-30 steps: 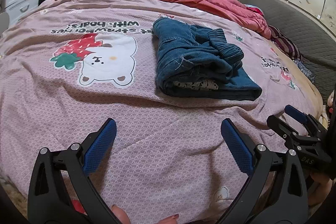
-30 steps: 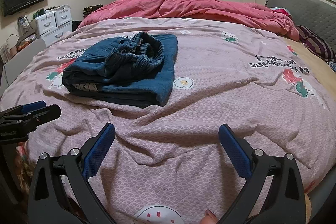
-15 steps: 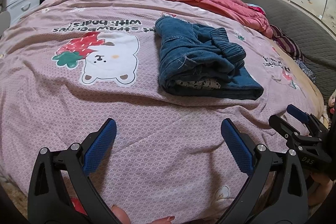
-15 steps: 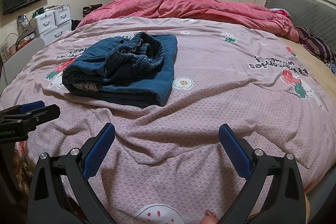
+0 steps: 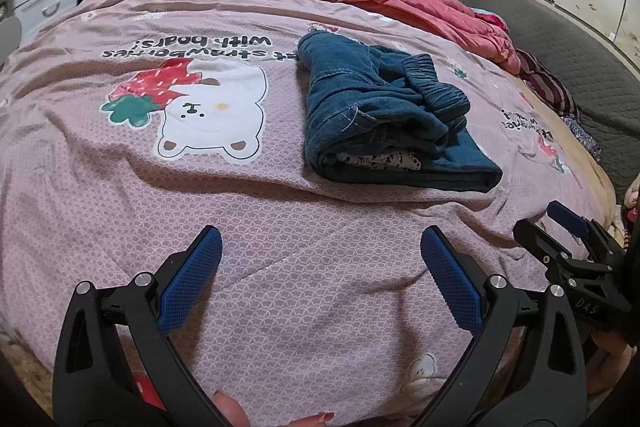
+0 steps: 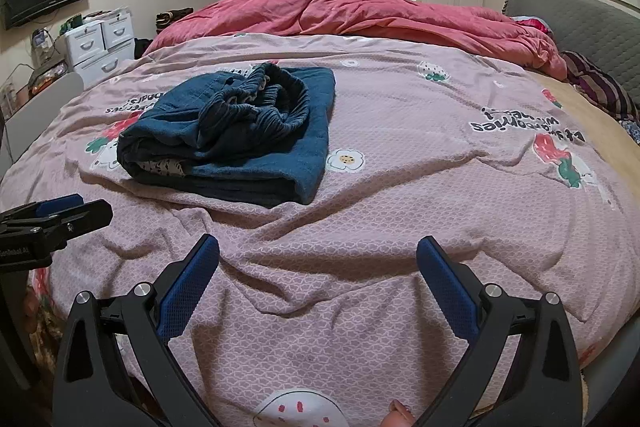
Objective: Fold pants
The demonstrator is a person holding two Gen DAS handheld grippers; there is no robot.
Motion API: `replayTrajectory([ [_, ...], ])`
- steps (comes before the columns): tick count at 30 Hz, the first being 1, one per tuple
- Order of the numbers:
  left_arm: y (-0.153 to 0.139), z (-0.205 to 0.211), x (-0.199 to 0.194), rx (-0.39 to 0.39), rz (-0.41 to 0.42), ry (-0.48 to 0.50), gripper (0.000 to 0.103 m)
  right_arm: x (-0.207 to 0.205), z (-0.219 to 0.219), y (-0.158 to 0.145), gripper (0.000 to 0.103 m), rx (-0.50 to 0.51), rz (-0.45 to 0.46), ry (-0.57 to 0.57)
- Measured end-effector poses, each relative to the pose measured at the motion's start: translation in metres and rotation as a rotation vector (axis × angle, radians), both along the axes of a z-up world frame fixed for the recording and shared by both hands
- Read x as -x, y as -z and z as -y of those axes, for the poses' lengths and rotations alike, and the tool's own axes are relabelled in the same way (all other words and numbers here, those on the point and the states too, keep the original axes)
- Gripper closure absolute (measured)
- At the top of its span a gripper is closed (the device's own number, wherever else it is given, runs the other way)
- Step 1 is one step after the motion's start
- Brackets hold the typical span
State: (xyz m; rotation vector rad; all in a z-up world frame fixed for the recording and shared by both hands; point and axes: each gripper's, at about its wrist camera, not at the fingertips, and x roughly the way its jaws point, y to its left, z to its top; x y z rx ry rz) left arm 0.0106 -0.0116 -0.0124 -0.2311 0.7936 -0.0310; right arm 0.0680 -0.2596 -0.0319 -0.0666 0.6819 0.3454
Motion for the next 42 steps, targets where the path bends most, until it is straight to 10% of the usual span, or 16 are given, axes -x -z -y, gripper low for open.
replayTrajectory([
  [32, -0.004, -0.019, -0.002, 0.074, -0.018, -0.024, 0.009, -0.025, 0.008, 0.001, 0.005, 0.009, -0.050, 0.018],
  [42, -0.015, -0.161, -0.096, -0.110, -0.164, -0.357, 0.009, -0.163, 0.171, -0.028, 0.005, 0.035, -0.103, 0.364],
])
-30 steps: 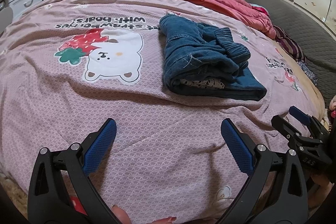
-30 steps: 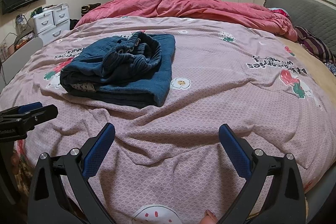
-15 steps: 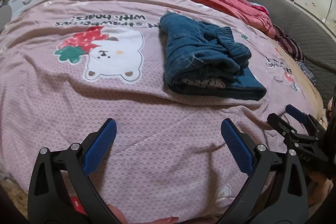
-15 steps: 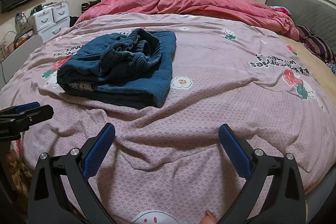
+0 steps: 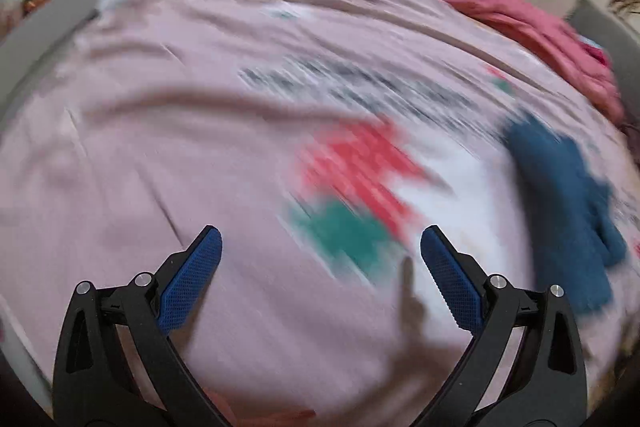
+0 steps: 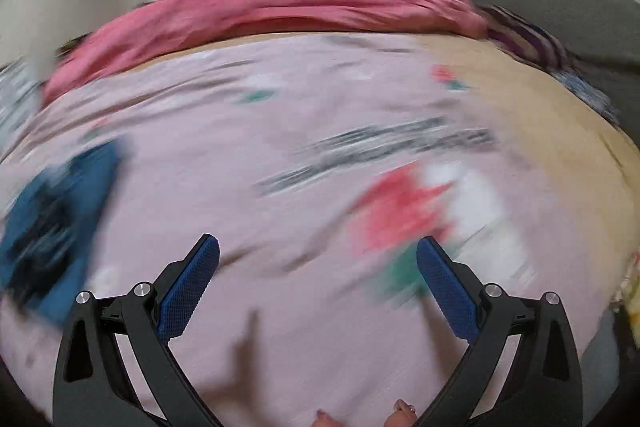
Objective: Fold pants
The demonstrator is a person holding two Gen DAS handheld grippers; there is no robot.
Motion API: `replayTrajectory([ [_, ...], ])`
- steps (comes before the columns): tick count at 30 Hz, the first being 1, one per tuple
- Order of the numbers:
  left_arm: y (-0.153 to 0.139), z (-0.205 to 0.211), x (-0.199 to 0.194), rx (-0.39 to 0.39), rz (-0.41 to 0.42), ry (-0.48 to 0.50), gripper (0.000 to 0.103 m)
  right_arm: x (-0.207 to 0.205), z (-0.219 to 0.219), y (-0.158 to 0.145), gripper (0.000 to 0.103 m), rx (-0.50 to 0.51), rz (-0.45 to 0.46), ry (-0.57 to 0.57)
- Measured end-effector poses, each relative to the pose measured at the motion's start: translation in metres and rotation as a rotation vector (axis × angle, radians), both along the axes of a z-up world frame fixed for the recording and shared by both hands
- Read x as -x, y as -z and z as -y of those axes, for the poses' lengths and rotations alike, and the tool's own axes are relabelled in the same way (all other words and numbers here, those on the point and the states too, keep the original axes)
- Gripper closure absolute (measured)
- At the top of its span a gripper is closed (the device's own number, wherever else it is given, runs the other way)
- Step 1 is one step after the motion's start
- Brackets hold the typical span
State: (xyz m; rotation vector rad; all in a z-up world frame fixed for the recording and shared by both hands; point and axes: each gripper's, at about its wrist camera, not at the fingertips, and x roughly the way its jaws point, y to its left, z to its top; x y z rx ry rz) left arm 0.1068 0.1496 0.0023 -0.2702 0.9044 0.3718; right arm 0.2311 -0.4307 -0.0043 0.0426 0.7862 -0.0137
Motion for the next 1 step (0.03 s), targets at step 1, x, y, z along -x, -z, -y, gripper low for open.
replayTrajectory([
  [1, -0.0004, -0.0101, -0.0091, -0.009, -0.006, -0.011, 0.009, -0.0230, 0.0258, 0.0010, 0.005, 0.010, -0.019, 0.046],
])
